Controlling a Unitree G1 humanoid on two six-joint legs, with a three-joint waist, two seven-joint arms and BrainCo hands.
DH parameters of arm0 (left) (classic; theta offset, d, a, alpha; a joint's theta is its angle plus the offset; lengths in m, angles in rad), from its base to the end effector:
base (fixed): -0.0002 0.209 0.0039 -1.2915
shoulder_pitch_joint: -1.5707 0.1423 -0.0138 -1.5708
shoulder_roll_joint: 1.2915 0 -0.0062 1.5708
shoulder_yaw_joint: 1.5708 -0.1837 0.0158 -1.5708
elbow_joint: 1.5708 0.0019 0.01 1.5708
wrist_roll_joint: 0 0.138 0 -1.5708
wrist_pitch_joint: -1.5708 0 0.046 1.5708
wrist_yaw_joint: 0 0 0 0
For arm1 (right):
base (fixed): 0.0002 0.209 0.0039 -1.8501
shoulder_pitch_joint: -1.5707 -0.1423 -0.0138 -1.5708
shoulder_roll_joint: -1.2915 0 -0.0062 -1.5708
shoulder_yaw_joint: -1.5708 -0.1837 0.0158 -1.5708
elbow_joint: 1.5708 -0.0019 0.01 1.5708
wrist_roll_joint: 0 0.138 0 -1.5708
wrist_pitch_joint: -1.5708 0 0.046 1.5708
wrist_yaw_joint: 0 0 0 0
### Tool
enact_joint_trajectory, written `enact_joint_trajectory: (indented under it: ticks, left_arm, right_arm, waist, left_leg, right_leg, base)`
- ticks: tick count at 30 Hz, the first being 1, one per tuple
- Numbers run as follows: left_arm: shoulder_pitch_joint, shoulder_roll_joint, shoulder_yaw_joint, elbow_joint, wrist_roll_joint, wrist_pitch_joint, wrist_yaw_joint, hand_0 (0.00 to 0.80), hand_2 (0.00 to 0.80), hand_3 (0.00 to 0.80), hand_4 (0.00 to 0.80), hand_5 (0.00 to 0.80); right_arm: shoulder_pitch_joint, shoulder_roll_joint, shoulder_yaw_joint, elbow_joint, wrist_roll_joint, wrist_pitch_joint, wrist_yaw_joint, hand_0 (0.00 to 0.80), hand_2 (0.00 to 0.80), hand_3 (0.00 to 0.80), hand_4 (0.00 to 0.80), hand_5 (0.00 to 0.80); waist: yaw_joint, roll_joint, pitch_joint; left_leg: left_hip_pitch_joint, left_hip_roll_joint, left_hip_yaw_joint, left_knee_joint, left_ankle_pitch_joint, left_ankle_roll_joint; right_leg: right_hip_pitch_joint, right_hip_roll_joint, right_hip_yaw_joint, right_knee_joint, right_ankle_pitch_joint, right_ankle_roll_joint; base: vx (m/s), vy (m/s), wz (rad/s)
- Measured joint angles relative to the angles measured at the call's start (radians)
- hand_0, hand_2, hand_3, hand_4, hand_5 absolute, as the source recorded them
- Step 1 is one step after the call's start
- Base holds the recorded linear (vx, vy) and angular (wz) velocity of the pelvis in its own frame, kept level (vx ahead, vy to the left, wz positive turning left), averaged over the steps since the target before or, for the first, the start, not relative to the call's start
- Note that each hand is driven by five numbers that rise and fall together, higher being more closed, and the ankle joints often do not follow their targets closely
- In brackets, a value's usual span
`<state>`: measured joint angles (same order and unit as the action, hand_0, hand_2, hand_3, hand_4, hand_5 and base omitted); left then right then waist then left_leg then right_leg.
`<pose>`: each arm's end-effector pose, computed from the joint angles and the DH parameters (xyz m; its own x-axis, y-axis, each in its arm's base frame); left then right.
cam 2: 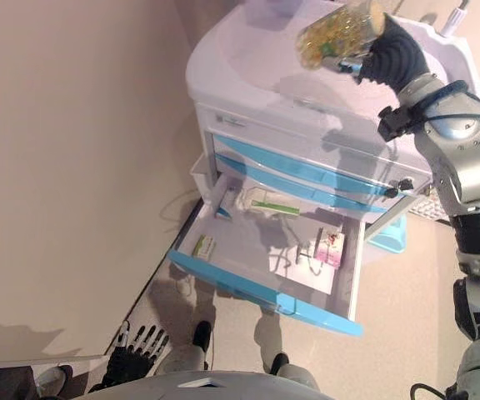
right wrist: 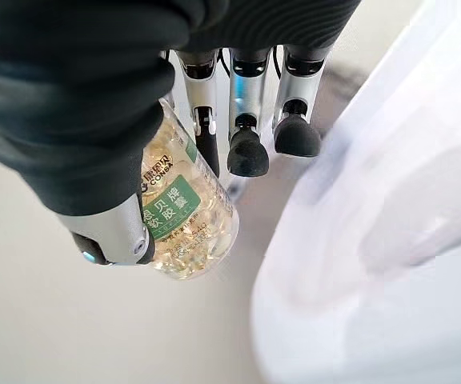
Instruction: Open the drawer and pick up the medicine
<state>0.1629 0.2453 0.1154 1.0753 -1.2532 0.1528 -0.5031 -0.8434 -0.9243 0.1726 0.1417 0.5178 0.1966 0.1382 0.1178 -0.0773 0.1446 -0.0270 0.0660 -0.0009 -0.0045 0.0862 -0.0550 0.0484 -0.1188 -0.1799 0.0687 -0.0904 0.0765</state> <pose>0.0358 0.2403 -0.1122 0.7037 -0.0095 -0.7105 -0.6732 0.3110 -0.6709 0.2904 -0.2449 0.2803 0.9054 0.2604 0.3354 -0.0818 0.8820 -0.4640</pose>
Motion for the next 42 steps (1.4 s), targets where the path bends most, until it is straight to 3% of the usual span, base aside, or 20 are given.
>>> enact_joint_trajectory:
  ticks: [13, 20, 28, 41, 42]
  left_arm:
    - [-0.008, 0.012, 0.000, -0.002, 0.018, 0.028, 0.056, 0.000, 0.000, 0.000, 0.000, 0.000]
    - [-0.007, 0.034, 0.000, -0.002, 0.018, 0.043, 0.079, 0.000, 0.000, 0.000, 0.000, 0.000]
    - [-0.007, 0.045, 0.000, -0.002, 0.018, 0.063, 0.079, 0.000, 0.000, 0.000, 0.000, 0.000]
    - [-0.007, 0.054, -0.001, -0.002, 0.036, 0.085, 0.078, 0.000, 0.000, 0.000, 0.000, 0.000]
    - [-0.007, 0.056, -0.001, -0.002, 0.036, 0.085, 0.077, 0.000, 0.000, 0.000, 0.000, 0.000]
  right_arm:
    - [-0.259, -0.044, 0.266, 0.495, -0.082, 0.112, -0.047, 0.800, 0.800, 0.800, 0.800, 0.800]
    - [-0.344, -0.044, 0.383, 0.695, -0.145, 0.130, -0.013, 0.800, 0.800, 0.800, 0.800, 0.800]
    - [-0.351, -0.043, 0.414, 0.855, -0.276, 0.129, 0.069, 0.800, 0.800, 0.800, 0.800, 0.800]
    - [-0.390, -0.043, 0.425, 0.957, -0.384, 0.098, 0.155, 0.800, 0.800, 0.800, 0.800, 0.800]
    - [-0.390, -0.043, 0.426, 0.959, -0.386, 0.099, 0.153, 0.483, 0.483, 0.483, 0.483, 0.483]
  waist:
    - [0.043, 0.004, -0.005]
    - [0.066, 0.006, -0.005]
    - [0.092, 0.018, -0.008]
    - [0.118, 0.018, -0.009]
    - [0.119, 0.018, -0.009]
  left_leg:
    - [0.019, -0.002, -0.016, -0.004, 0.000, 0.000]
    - [0.018, -0.003, -0.016, -0.005, 0.000, 0.000]
    - [0.019, -0.005, -0.024, -0.005, 0.000, 0.000]
    - [0.021, -0.013, -0.037, -0.004, 0.000, 0.000]
    - [0.021, -0.014, -0.037, -0.004, 0.000, 0.000]
  right_leg:
    - [0.044, 0.002, -0.023, -0.039, 0.010, 0.000]
    - [0.049, 0.002, -0.024, -0.052, 0.016, 0.000]
    - [0.054, 0.001, -0.030, -0.052, 0.016, 0.000]
    - [0.064, -0.001, -0.047, -0.057, 0.016, 0.001]
    - [0.064, -0.001, -0.047, -0.056, 0.016, 0.001]
  base:
    - [0.022, 0.001, 0.03]
    - [0.005, -0.001, 0.00]
    - [0.002, -0.001, 0.02]
    - [-0.001, -0.001, 0.02]
    - [0.000, 0.000, 0.00]
